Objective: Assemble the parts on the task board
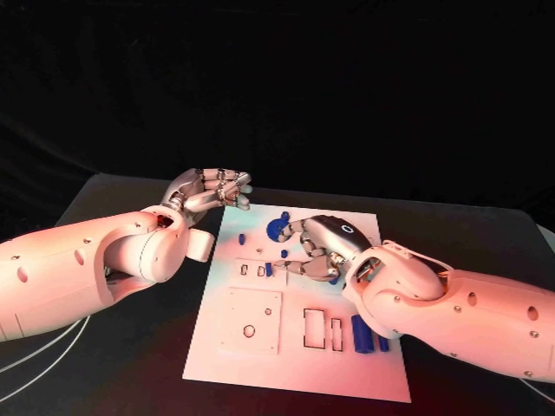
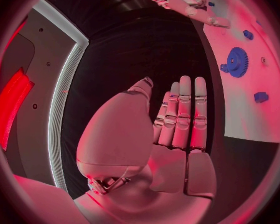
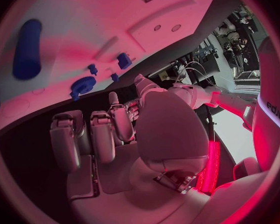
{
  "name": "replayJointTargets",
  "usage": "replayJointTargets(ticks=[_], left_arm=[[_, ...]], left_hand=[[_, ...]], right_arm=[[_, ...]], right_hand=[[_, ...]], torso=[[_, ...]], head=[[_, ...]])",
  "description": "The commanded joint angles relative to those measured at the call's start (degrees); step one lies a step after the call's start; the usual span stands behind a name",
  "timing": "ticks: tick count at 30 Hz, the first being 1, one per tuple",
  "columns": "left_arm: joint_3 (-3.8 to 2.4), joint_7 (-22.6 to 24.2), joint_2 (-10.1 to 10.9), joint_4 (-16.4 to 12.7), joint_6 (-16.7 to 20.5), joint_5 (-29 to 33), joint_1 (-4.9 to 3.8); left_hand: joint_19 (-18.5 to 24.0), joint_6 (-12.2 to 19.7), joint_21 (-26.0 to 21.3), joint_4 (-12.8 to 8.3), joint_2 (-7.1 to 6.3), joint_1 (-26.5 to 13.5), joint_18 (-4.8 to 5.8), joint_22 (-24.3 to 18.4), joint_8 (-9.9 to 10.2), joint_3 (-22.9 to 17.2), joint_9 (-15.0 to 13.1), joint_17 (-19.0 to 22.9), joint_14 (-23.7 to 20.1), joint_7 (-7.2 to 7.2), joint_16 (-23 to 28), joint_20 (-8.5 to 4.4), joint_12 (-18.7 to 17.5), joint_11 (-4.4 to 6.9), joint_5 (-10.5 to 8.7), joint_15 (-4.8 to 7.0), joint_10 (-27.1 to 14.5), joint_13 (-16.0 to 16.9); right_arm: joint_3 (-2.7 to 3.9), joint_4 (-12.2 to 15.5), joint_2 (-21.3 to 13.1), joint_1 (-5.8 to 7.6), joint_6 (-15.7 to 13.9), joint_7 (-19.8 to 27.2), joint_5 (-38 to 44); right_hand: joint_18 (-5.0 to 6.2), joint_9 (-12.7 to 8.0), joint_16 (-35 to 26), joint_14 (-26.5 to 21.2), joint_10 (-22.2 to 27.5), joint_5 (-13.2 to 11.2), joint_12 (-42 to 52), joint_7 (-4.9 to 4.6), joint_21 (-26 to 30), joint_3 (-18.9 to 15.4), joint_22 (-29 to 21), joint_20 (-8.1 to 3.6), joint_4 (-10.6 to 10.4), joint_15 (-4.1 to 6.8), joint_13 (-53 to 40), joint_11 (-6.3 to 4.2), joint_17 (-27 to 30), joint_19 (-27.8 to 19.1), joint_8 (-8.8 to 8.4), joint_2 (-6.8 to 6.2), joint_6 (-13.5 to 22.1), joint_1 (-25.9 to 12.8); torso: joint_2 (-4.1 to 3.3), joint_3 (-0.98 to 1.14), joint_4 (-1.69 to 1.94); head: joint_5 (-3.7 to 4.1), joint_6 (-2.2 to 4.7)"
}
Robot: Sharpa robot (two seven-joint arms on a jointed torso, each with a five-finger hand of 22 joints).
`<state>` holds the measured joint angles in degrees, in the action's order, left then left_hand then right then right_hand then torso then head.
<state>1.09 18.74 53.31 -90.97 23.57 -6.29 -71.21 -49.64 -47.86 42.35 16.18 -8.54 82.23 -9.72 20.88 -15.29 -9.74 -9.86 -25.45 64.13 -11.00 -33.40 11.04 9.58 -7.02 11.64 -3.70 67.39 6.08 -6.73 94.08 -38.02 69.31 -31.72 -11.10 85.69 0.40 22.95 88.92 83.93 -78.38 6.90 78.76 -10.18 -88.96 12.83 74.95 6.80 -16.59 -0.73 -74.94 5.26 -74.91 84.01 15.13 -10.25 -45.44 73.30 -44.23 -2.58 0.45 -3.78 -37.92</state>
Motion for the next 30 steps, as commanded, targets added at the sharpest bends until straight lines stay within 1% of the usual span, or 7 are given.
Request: replayJointTargets(ticks=[1, 6, 8, 11, 15, 22, 30], left_arm=[[-0.01, -8.83, -0.55, 1.05, -5.38, -9.55, -0.05], [0.01, -19.26, -1.21, 2.23, -12.29, -21.48, -0.05], [0.00, -22.49, -1.44, 2.35, -14.23, -25.31, -0.06], [-0.01, -29.87, -2.21, 2.50, -18.17, -33.15, -0.11], [-0.01, -36.45, -3.40, 2.76, -22.10, -40.17, -0.41], [0.16, -47.61, -6.84, 3.98, -28.75, -49.74, -0.97], [0.35, -51.82, -9.61, 5.12, -31.06, -52.77, -1.45]], left_hand=[[-1.69, -1.25, 5.09, 0.41, 0.71, -3.63, -0.71, 2.95, -0.74, 1.94, -0.37, -5.31, 2.39, 0.23, -7.98, -1.49, 1.56, 0.48, -0.24, 0.96, 1.09, 1.29], [-2.69, -2.79, 10.22, 0.12, 2.22, -8.27, -0.79, 6.04, -2.04, 4.11, -1.16, -10.66, 4.64, 0.78, -16.30, -2.50, 5.44, 1.29, -0.33, 1.50, 3.33, 4.17], [-6.37, -4.92, 16.37, 0.02, 3.44, -11.04, -0.32, 11.73, -4.53, 5.36, -2.61, -26.29, 11.99, 2.31, -30.63, -3.77, 11.85, 2.96, -0.26, 3.24, 6.04, 8.70], [-15.68, -5.10, 30.10, 0.58, 5.08, -13.11, 2.43, 30.81, -9.80, 7.63, -6.80, -44.36, 18.59, 4.05, -44.95, -5.35, 27.61, 4.36, -0.20, 4.41, 2.25, 21.43], [-22.94, -4.23, 37.55, 0.64, 6.11, -13.61, 4.51, 43.48, -16.45, 10.04, -12.45, -55.50, 22.87, 5.10, -51.87, -6.23, 48.25, 5.56, -0.47, 5.43, 2.93, 41.34], [-25.94, -2.95, 39.15, 0.72, 7.85, -13.92, 5.26, 47.36, -19.55, 11.15, -15.44, -56.34, 23.26, 5.68, -52.08, -6.97, 52.51, 5.89, -0.38, 5.98, 3.19, 45.80], [-29.10, -2.40, 40.79, 0.71, 8.13, -13.95, 6.08, 51.39, -21.49, 12.30, -17.34, -59.00, 24.19, 6.02, -53.53, -7.40, 55.06, 6.19, -0.34, 6.26, 4.15, 48.56]], right_arm=[[0.18, 1.47, -2.52, 1.52, -3.26, 8.08, -13.55], [0.34, 2.72, -8.31, 4.67, -2.47, 11.43, -27.47], [0.36, 2.85, -9.97, 5.50, -2.23, 11.88, -29.92], [0.37, 2.93, -13.22, 6.73, -1.78, 12.43, -33.10], [0.37, 2.60, -15.20, 7.28, -1.45, 12.04, -34.38], [0.32, 2.00, -17.03, 7.66, -1.53, 9.45, -34.22], [0.27, 1.43, -17.55, 7.74, -2.59, 7.20, -33.20]], right_hand=[[0.35, -0.18, -0.59, 4.93, 0.81, 0.19, -0.71, -0.13, 1.22, -0.43, 13.06, 0.48, 0.03, -0.53, -1.41, 0.26, -10.31, 4.09, -0.46, 0.72, 0.45, 0.67], [0.58, -0.30, -0.78, 4.83, 1.37, 3.41, -1.14, -0.16, 2.01, 0.13, 12.43, 0.60, 0.31, -0.58, -0.95, 0.27, -9.98, 3.50, -0.73, 1.80, -0.14, 3.01], [0.58, -0.26, -0.80, 4.82, 1.33, 3.98, -1.10, -0.09, 2.00, 0.22, 12.45, 0.58, 0.29, -0.54, -0.99, 0.22, -9.95, 3.52, -0.62, 1.94, -0.50, 3.24], [0.55, -0.15, -0.77, 4.85, 1.28, 4.30, -1.05, 0.05, 1.92, 0.20, 12.53, 0.54, 0.23, -0.47, -1.02, 0.12, -10.04, 3.60, -0.31, 1.97, -1.12, 3.31], [0.53, -0.08, -0.76, 4.86, 1.23, 4.54, -1.01, 0.14, 1.86, 0.19, 12.58, 0.50, 0.20, -0.41, -1.05, 0.04, -10.09, 3.66, -0.12, 1.97, -1.47, 3.34], [0.56, 0.01, -0.92, 4.76, 1.14, 4.89, -0.97, 0.31, 1.98, -0.06, 12.49, 0.40, 0.06, -0.29, -1.06, -0.10, -9.68, 3.58, 0.17, 1.76, -1.98, 3.06], [0.55, 0.11, -1.06, 4.74, 0.68, 10.29, -0.78, 0.72, 2.01, -0.80, 12.53, -0.05, 0.02, 0.14, -1.17, -0.54, -9.47, 3.65, 0.62, 1.10, -2.66, 1.97]], torso=[[0.71, 0.20, -0.20], [1.57, 0.42, -0.63], [1.89, 0.55, -0.75], [2.50, 0.79, -0.83], [2.92, 1.01, -0.75], [3.29, 1.23, -0.50], [3.26, 1.26, -0.58]], head=[[-0.14, 0.10], [-0.45, 0.03], [-0.63, -0.14], [-0.93, -0.52], [-1.22, -0.78], [-1.31, -1.23], [-1.54, -1.41]])
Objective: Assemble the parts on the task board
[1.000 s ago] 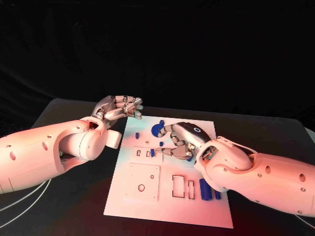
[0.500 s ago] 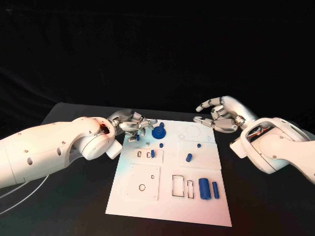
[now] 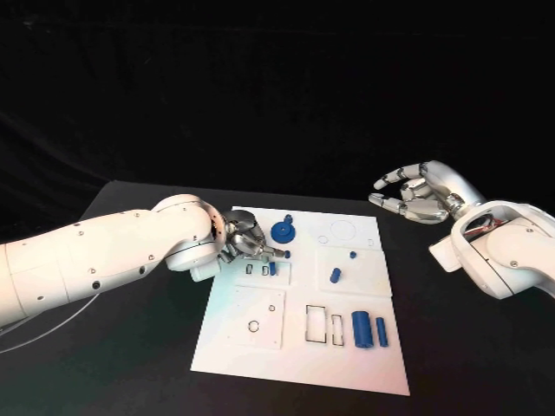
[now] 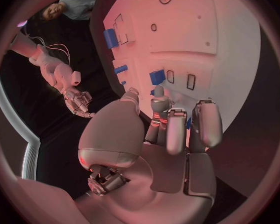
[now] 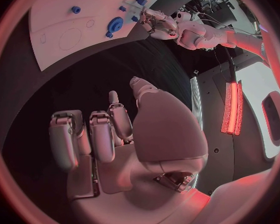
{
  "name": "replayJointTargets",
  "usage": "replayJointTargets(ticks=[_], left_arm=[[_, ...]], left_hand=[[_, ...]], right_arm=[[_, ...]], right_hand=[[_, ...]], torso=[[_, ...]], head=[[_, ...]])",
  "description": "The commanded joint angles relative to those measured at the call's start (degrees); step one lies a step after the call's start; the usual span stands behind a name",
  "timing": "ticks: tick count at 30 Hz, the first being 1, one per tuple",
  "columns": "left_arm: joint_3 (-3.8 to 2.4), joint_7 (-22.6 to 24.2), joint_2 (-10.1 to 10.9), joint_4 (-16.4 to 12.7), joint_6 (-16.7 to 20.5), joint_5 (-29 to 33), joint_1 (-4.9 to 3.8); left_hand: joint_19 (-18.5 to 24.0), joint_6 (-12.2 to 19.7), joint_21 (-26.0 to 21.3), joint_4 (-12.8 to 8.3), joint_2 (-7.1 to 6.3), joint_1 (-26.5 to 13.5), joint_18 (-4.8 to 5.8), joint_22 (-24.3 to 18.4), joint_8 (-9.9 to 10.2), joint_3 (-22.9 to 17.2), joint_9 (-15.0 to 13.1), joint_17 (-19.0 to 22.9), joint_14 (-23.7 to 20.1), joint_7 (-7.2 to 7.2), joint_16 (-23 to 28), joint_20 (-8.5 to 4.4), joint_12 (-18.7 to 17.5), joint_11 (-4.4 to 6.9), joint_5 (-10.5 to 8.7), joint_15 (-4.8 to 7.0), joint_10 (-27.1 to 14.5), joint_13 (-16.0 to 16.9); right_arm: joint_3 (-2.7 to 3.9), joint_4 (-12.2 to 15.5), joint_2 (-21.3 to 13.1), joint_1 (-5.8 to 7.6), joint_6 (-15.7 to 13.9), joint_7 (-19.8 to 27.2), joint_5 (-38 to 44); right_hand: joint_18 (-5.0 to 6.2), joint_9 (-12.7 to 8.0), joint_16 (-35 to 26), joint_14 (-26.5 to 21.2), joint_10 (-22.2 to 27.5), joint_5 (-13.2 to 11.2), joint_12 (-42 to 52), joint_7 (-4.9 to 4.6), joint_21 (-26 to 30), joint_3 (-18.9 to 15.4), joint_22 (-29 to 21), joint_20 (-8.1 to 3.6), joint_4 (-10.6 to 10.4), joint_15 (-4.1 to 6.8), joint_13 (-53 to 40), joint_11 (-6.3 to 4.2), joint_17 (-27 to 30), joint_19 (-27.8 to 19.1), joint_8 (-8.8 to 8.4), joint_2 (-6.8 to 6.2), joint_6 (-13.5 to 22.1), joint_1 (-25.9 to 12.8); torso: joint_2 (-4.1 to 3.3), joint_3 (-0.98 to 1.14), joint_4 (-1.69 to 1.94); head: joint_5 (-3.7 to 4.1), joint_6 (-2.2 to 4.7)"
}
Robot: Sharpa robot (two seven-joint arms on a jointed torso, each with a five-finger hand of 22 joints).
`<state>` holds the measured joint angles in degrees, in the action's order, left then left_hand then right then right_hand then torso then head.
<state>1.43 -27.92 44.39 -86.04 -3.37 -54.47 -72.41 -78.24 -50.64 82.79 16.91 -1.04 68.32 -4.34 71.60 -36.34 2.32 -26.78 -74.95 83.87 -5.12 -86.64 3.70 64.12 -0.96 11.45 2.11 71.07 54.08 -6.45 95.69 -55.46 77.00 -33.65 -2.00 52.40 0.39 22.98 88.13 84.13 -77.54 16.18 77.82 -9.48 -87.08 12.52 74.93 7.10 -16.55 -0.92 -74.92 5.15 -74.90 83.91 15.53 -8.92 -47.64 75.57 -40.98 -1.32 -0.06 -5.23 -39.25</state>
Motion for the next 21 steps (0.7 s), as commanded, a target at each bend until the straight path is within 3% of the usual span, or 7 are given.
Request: replayJointTargets(ticks=[1, 4, 12, 21], left_arm=[[0.03, -5.35, -0.92, 0.28, -4.27, -4.73, -0.31], [0.09, -5.81, -1.57, 0.50, -4.70, -5.03, -0.44], [0.15, -6.34, -2.56, 0.74, -5.31, -5.43, -0.66], [0.21, -6.52, -3.20, 1.04, -6.30, -5.47, -0.71]], left_hand=[[-0.60, 0.42, 0.41, -0.02, 0.67, -0.02, 0.74, 0.79, -0.60, 0.33, -0.58, -9.60, 4.48, 0.17, -0.35, -0.09, 0.67, 0.16, -0.14, 0.47, 0.52, 0.71], [-0.93, 0.52, 0.59, 0.00, 0.81, -0.10, 0.83, 1.24, -1.05, 0.59, -1.05, -10.13, 4.65, 0.25, -0.65, -0.16, 1.12, 0.23, -0.12, 0.53, 0.68, 1.19], [-1.70, 0.79, 1.06, 0.05, 1.54, -1.37, 1.05, 2.39, -3.06, 1.97, -3.28, -11.25, 4.99, 0.63, -1.27, -0.37, 2.51, 0.55, -0.25, 0.79, 1.15, 2.63], [-1.95, 1.02, 1.24, 0.01, 1.96, -2.02, 1.13, 2.83, -3.84, 2.66, -4.29, -11.64, 5.10, 0.77, -1.48, -0.44, 2.95, 0.65, -0.39, 0.88, 1.29, 3.08]], right_arm=[[-0.02, -0.22, -0.14, 0.06, -0.75, -2.09, 0.16], [-0.03, -0.36, -0.21, 0.07, -0.95, -2.56, 0.31], [-0.08, -0.60, -0.14, 0.07, -1.17, -3.16, 0.45], [-0.15, -0.86, 0.11, 0.07, -1.07, -3.41, 0.47]], right_hand=[[0.55, 0.09, -0.28, 4.53, -0.20, 1.19, 0.20, 0.04, 0.11, -0.52, 12.57, -0.36, -0.02, 0.35, -1.23, -0.45, -9.46, 3.77, 0.23, -0.25, -0.47, -0.33], [0.55, 0.10, -0.27, 4.55, -0.32, 2.83, 0.26, 0.10, 0.13, -0.70, 12.58, -0.45, 0.00, 0.42, -1.28, -0.51, -9.50, 3.78, 0.30, -0.39, -0.56, -0.52], [0.54, 0.10, -0.29, 4.54, -0.35, 2.98, 0.28, 0.11, 0.10, -0.72, 12.61, -0.45, 0.00, 0.43, -1.30, -0.53, -9.46, 3.81, 0.32, -0.39, -0.59, -0.54], [0.57, 0.11, -0.31, 4.53, -0.32, 3.10, 0.25, 0.12, 0.18, -0.73, 12.54, -0.46, -0.01, 0.44, -1.26, -0.54, -9.41, 3.74, 0.35, -0.37, -0.63, -0.56]], torso=[[0.00, 0.00, -0.09], [-0.09, -0.03, -0.07], [-0.17, -0.07, 0.10], [-0.16, -0.10, 0.05]], head=[[-0.09, -0.07], [-0.13, -0.10], [0.14, -0.41], [0.18, -0.62]])
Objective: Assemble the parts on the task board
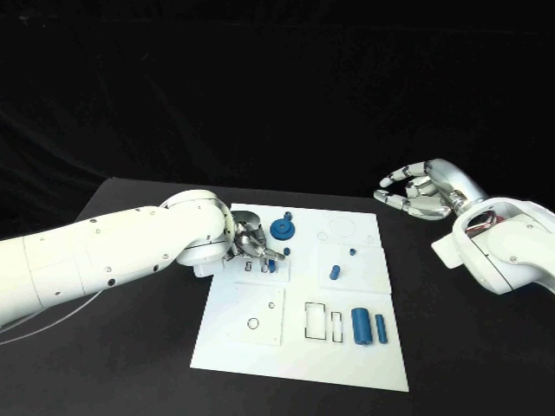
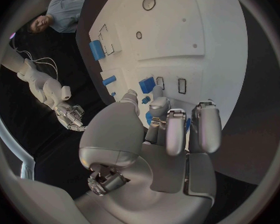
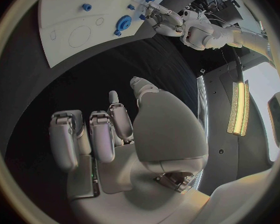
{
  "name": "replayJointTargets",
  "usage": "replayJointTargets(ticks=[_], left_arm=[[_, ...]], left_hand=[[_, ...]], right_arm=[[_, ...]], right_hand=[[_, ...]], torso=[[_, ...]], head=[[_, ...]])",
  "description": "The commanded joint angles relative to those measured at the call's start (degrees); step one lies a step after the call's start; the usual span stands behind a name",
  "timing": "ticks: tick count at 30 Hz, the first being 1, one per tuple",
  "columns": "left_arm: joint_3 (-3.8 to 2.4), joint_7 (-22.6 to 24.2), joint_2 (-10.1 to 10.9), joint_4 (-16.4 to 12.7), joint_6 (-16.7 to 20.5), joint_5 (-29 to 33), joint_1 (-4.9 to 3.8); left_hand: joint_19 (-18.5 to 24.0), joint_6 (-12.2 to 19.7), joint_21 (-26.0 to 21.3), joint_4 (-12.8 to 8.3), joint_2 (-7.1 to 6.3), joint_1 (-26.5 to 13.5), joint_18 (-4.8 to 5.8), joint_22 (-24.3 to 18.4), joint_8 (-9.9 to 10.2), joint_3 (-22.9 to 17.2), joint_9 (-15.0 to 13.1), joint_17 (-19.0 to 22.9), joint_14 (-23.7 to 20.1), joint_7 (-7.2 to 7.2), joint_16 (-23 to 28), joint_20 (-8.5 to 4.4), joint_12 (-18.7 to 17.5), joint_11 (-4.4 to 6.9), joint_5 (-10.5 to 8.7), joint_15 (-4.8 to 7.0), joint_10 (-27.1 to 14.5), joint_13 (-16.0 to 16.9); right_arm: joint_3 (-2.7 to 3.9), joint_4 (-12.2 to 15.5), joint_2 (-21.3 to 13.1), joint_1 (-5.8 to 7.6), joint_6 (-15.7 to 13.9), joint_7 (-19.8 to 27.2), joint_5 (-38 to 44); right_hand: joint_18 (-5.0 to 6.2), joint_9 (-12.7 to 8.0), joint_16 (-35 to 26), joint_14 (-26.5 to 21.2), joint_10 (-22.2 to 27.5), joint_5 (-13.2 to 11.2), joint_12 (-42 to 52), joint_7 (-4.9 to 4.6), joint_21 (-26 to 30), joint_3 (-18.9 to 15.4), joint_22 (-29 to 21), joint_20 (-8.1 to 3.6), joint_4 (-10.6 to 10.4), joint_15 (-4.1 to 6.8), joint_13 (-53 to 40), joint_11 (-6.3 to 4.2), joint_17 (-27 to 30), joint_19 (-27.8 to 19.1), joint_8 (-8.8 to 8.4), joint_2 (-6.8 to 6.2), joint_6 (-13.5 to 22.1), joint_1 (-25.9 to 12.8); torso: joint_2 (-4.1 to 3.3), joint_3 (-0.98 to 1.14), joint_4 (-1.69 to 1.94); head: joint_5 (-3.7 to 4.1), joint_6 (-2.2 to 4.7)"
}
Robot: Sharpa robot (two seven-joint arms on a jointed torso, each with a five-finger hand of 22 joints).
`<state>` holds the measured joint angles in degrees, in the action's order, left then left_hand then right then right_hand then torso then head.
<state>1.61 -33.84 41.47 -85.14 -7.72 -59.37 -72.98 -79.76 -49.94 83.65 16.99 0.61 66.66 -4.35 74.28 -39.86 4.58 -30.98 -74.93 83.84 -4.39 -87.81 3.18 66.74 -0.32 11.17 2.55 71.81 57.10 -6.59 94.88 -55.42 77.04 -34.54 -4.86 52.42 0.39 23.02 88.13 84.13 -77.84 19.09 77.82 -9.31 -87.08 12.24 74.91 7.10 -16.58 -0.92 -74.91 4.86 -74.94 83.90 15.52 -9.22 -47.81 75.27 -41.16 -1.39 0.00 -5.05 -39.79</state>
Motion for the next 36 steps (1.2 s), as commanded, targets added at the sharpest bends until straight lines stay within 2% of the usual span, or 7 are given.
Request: replayJointTargets(ticks=[1, 8, 24, 27, 29, 34, 36], left_arm=[[0.05, -0.62, -0.34, 0.21, -2.05, -0.57, -0.14], [0.19, -0.68, -0.82, 0.87, -2.68, -0.58, -0.15], [0.27, -0.57, -1.43, 1.25, -2.69, -0.08, -0.14], [0.27, -0.39, -1.44, 1.29, -2.67, 0.75, -0.14], [0.27, -0.19, -1.42, 1.32, -2.69, 1.61, -0.14], [0.28, 0.53, -1.30, 1.39, -2.15, 4.90, -0.14], [0.28, 0.78, -1.21, 1.39, -1.79, 6.65, -0.14]], left_hand=[[-0.43, 0.33, 0.38, -0.06, 0.30, -0.36, 1.14, 0.15, -0.33, 0.40, -0.09, -11.65, 5.13, 0.05, -0.31, 0.07, 0.33, 0.01, -0.11, 0.43, 0.55, 0.06], [-0.49, 1.11, 0.46, -0.17, 0.68, 1.69, 1.16, 0.34, -0.89, 0.39, -1.24, -11.86, 5.18, 0.16, -0.41, -0.01, 0.41, 0.12, 0.83, 0.54, 0.31, 0.07], [-0.59, 1.59, 0.59, -0.17, 1.60, 4.19, 1.21, 0.67, -1.08, -0.26, -2.11, -12.02, 5.21, 0.21, -0.48, -0.03, 0.51, 0.17, 1.10, 0.57, 0.18, 0.16], [-0.47, 1.90, 0.56, -0.24, 2.50, 6.57, 1.19, 0.61, -0.98, -1.61, -2.48, -11.89, 5.16, 0.36, -0.38, -0.04, 0.32, 0.31, 1.14, 0.68, -0.09, -0.06], [-0.35, 1.96, 0.50, -0.24, 2.54, 7.08, 1.16, 0.47, -0.94, -1.92, -2.55, -11.85, 5.14, 0.37, -0.36, -0.04, 0.23, 0.32, 1.14, 0.68, -0.20, -0.16], [0.66, 2.13, 0.01, -0.36, 3.02, 12.57, 0.90, -0.65, -0.93, -6.79, -3.37, -11.50, 4.97, 0.72, -0.10, 0.00, -0.37, 0.61, 1.23, 0.93, -1.01, -0.69], [0.69, 2.04, 0.04, -0.26, 2.55, 14.85, 0.91, -0.54, -1.58, -9.91, -4.30, -11.62, 5.00, 0.99, -0.16, -0.05, -0.40, 0.88, 1.18, 1.15, -1.03, -0.64]], right_arm=[[-0.02, -0.06, 0.07, 0.03, -0.17, -0.55, 0.45], [-0.07, -0.17, 0.12, 0.03, -0.09, -0.65, 0.45], [-0.12, -0.32, 0.23, 0.01, 0.05, -0.88, 0.45], [-0.13, -0.37, 0.27, 0.00, 0.05, -0.91, 0.45], [-0.14, -0.41, 0.31, -0.01, 0.04, -0.91, 0.45], [-0.19, -0.54, 0.40, -0.06, -0.68, -0.42, 1.01], [-0.21, -0.53, 0.42, -0.10, -1.21, -0.03, 2.15]], right_hand=[[0.57, 0.07, -0.31, 4.53, -0.02, 0.19, 0.25, -0.06, 0.18, -0.44, 12.55, -0.46, 0.02, 0.43, -1.27, -0.24, -9.37, 3.75, 0.36, -0.07, -0.46, -0.25], [0.57, 0.07, -0.31, 4.53, -0.03, 0.21, 0.25, -0.05, 0.20, -0.44, 12.54, -0.46, 0.02, 0.44, -1.27, -0.24, -9.37, 3.74, 0.37, -0.06, -0.47, -0.26], [0.59, 0.09, -0.38, 4.49, -0.02, 0.56, 0.23, -0.02, 0.27, -0.36, 12.49, -0.48, 0.06, 0.46, -1.25, -0.28, -9.20, 3.69, 0.43, 0.11, -0.57, -0.19], [0.60, 0.10, -0.39, 4.49, -0.04, 0.67, 0.24, -0.01, 0.31, -0.33, 12.46, -0.49, 0.09, 0.47, -1.26, -0.29, -9.20, 3.66, 0.44, 0.15, -0.58, -0.12], [0.61, 0.10, -0.38, 4.49, -0.05, 0.79, 0.25, 0.00, 0.32, -0.29, 12.45, -0.50, 0.12, 0.49, -1.26, -0.30, -9.22, 3.65, 0.45, 0.18, -0.60, -0.05], [0.61, 0.10, -0.40, 4.48, -0.07, 0.87, 0.26, 0.00, 0.34, -0.27, 12.44, -0.51, 0.14, 0.49, -1.28, -0.30, -9.18, 3.64, 0.46, 0.19, -0.61, -0.01], [0.62, 0.11, -0.45, 4.46, -0.10, 1.84, 0.27, 0.04, 0.38, -0.04, 12.42, -0.57, 0.23, 0.55, -1.29, -0.35, -9.08, 3.63, 0.53, 0.25, -0.73, 0.44]], torso=[[0.02, -0.05, -0.01], [0.00, -0.02, -0.03], [0.01, 0.02, -0.03], [-0.03, 0.01, 0.01], [-0.04, 0.02, 0.00], [-0.06, 0.03, -0.02], [-0.09, 0.02, -0.06]], head=[[0.01, -0.12], [0.07, -0.21], [0.16, -0.40], [0.21, -0.46], [0.21, -0.47], [0.17, -0.57], [0.16, -0.62]])
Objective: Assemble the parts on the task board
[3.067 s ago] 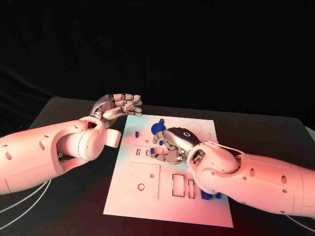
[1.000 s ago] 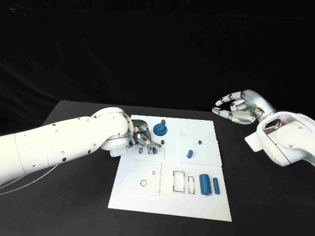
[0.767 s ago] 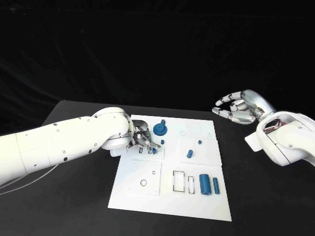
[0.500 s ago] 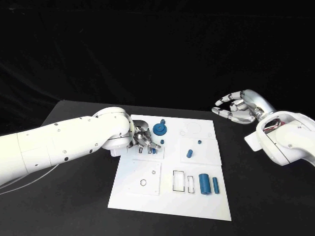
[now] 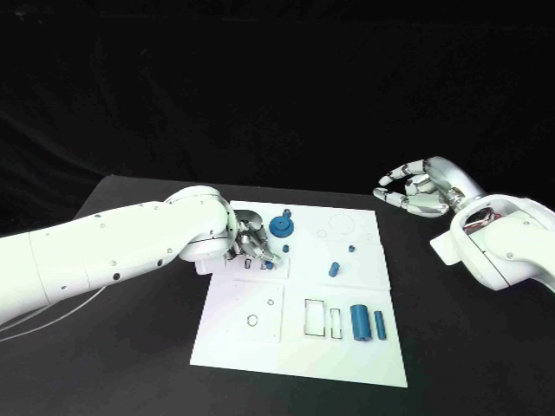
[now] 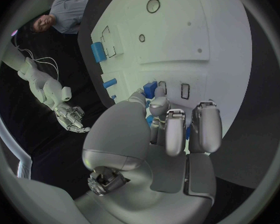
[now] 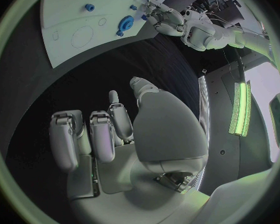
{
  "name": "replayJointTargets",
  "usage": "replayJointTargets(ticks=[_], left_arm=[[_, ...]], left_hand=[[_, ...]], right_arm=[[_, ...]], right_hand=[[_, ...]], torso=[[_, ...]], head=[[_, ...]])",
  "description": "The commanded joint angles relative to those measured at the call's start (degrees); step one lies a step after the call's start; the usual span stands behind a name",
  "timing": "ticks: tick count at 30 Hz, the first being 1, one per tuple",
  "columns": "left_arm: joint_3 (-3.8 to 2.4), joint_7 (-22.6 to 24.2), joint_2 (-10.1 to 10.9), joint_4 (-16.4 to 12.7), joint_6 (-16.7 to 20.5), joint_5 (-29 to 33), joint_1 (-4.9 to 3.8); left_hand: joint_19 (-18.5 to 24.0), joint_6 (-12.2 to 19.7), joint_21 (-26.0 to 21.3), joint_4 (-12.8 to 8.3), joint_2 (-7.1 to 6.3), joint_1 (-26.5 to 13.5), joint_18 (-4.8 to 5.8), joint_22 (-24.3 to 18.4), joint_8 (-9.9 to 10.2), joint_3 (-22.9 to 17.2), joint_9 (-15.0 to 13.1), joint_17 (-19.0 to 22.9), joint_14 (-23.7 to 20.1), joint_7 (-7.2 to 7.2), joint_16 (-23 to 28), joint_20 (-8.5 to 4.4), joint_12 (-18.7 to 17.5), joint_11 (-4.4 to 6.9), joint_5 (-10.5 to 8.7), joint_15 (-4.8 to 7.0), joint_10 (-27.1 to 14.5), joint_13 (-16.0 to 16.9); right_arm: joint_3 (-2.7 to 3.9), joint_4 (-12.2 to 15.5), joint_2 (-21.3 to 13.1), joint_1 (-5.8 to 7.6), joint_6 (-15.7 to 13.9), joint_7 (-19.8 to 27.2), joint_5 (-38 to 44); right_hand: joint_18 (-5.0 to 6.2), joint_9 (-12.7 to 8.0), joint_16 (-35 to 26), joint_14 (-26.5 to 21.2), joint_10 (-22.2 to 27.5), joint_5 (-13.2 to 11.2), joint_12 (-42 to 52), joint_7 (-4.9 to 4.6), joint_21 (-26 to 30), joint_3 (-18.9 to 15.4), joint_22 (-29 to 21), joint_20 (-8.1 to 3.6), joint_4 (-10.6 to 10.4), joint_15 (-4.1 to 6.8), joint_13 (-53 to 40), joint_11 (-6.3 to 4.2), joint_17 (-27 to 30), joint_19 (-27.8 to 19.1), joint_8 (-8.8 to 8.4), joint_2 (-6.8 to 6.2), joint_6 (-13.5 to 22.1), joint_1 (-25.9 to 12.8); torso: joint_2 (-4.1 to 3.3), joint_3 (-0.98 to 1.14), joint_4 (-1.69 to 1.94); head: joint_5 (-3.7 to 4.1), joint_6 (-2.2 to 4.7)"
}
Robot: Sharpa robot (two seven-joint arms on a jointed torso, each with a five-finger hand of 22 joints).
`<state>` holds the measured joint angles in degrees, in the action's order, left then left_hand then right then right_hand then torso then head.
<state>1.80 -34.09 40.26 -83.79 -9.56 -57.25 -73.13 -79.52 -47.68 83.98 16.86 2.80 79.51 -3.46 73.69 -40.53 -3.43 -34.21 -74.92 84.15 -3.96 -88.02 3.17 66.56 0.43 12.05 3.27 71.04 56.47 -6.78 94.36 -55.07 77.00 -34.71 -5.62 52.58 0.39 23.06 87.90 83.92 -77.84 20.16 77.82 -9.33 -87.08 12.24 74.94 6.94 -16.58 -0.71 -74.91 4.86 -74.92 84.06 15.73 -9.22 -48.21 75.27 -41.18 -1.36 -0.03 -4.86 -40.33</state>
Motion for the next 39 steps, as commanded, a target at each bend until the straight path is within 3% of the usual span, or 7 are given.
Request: replayJointTargets(ticks=[1, 5, 6, 8, 9, 14, 39], left_arm=[[0.08, 1.06, 0.02, 0.04, 0.09, 4.72, 0.00], [0.08, 1.39, 0.41, -0.10, 0.75, 8.18, 0.00], [0.08, 1.45, 0.54, -0.15, 1.01, 9.02, 0.00], [0.08, 1.52, 0.73, -0.27, 1.32, 9.81, 0.00], [0.08, 1.56, 0.87, -0.36, 1.49, 10.16, 0.00], [0.08, 1.59, 1.51, -0.85, 2.03, 10.90, 0.01], [0.12, 2.05, 2.90, -4.23, 7.47, -5.90, 0.23]], left_hand=[[0.43, -0.17, -0.26, -0.11, 0.05, 3.02, 0.03, 0.14, -1.40, -3.81, -1.73, -11.72, 4.72, 0.68, 0.00, -0.08, -0.33, 0.27, 0.29, 0.58, -0.29, -0.14], [-0.02, 0.92, 0.12, -0.01, -1.90, 5.01, 0.19, 1.02, -2.74, -12.20, -4.11, -12.43, 4.96, 0.64, -0.42, -0.25, -0.77, 0.33, 0.18, 0.64, -0.33, -0.83], [-0.09, 1.43, 0.25, -0.01, -4.66, 3.23, 0.23, 1.32, -3.51, -18.78, -5.82, -12.53, 4.98, 0.29, -0.47, -0.26, -0.62, 0.31, 0.04, 0.45, -0.11, -0.87], [-0.09, 1.46, 0.27, -0.22, -5.17, 2.95, 0.24, 1.37, -3.68, -20.54, -6.19, -12.61, 5.01, 0.46, -0.51, -0.25, -0.55, 0.25, 0.07, 0.42, -0.05, -0.84], [-0.25, 1.58, 0.42, -0.31, -7.53, 1.16, 0.29, 1.74, -4.21, -26.17, -7.48, -12.71, 5.04, 0.37, -0.56, -0.24, -0.19, 0.23, -0.08, 0.35, 0.23, -0.64], [-0.41, 1.55, 0.57, -1.29, -10.13, -1.75, 0.35, 2.15, -4.86, -33.08, -9.35, -12.88, 5.10, 0.50, -0.66, -0.25, 0.40, 0.11, -0.33, 0.42, 0.69, -0.25], [-2.14, 1.09, 1.58, -3.99, -12.55, -4.20, 0.85, 4.64, -5.25, -38.69, -11.16, -13.95, 5.49, 0.77, -1.31, -0.47, 1.97, 0.45, -0.49, 0.72, 2.23, 1.40]], right_arm=[[-0.02, -0.01, 0.07, -0.07, -1.10, 0.76, 2.09], [-0.05, -0.11, 0.07, -0.12, -1.74, 1.09, 2.98], [-0.06, -0.14, 0.05, -0.13, -1.87, 1.14, 3.10], [-0.06, -0.17, 0.02, -0.14, -2.00, 1.17, 3.20], [-0.07, -0.20, 0.01, -0.14, -2.06, 1.18, 3.24], [-0.08, -0.26, -0.01, -0.15, -2.27, 1.22, 3.29], [-0.16, -0.56, 0.15, -0.39, -2.91, 1.62, 2.94]], right_hand=[[0.64, 0.08, -0.24, 4.66, -0.10, 0.92, 0.27, 0.07, 0.44, -0.03, 12.35, -0.42, 0.22, 0.35, -1.29, -0.37, -9.06, 3.43, 0.33, 0.24, -0.36, 0.47], [0.65, 0.08, -0.30, 4.63, -0.07, 0.96, 0.24, 0.07, 0.48, -0.03, 12.31, -0.42, 0.22, 0.35, -1.26, -0.37, -8.91, 3.40, 0.34, 0.23, -0.37, 0.47], [0.65, 0.08, -0.30, 4.63, -0.07, 0.96, 0.24, 0.07, 0.48, -0.03, 12.31, -0.42, 0.22, 0.35, -1.26, -0.37, -8.91, 3.40, 0.34, 0.23, -0.37, 0.47], [0.65, 0.08, -0.30, 4.63, -0.07, 0.96, 0.24, 0.07, 0.48, -0.03, 12.31, -0.42, 0.22, 0.35, -1.26, -0.37, -8.91, 3.40, 0.34, 0.23, -0.37, 0.47], [0.65, 0.08, -0.30, 4.63, -0.07, 0.96, 0.24, 0.07, 0.48, -0.03, 12.31, -0.42, 0.22, 0.35, -1.26, -0.37, -8.91, 3.40, 0.34, 0.23, -0.37, 0.47], [0.68, 0.08, -0.33, 4.61, -0.03, 1.01, 0.20, 0.07, 0.58, -0.06, 12.24, -0.43, 0.18, 0.35, -1.22, -0.37, -8.84, 3.33, 0.35, 0.19, -0.38, 0.43], [0.70, 0.07, -0.38, 4.59, 0.08, 1.00, 0.08, 0.06, 0.68, -0.26, 12.17, -0.45, -0.07, 0.35, -1.09, -0.35, -8.75, 3.26, 0.36, 0.17, -0.40, -0.13]], torso=[[-0.07, -0.01, -0.04], [-0.13, -0.06, -0.09], [-0.11, -0.07, -0.07], [-0.10, -0.10, 0.00], [-0.07, -0.08, 0.06], [-0.02, -0.05, 0.12], [-0.12, 0.06, -0.02]], head=[[-0.03, -0.08], [0.03, -0.11], [0.07, -0.13], [0.19, -0.26], [0.23, -0.27], [0.21, -0.27], [-0.49, -0.21]])
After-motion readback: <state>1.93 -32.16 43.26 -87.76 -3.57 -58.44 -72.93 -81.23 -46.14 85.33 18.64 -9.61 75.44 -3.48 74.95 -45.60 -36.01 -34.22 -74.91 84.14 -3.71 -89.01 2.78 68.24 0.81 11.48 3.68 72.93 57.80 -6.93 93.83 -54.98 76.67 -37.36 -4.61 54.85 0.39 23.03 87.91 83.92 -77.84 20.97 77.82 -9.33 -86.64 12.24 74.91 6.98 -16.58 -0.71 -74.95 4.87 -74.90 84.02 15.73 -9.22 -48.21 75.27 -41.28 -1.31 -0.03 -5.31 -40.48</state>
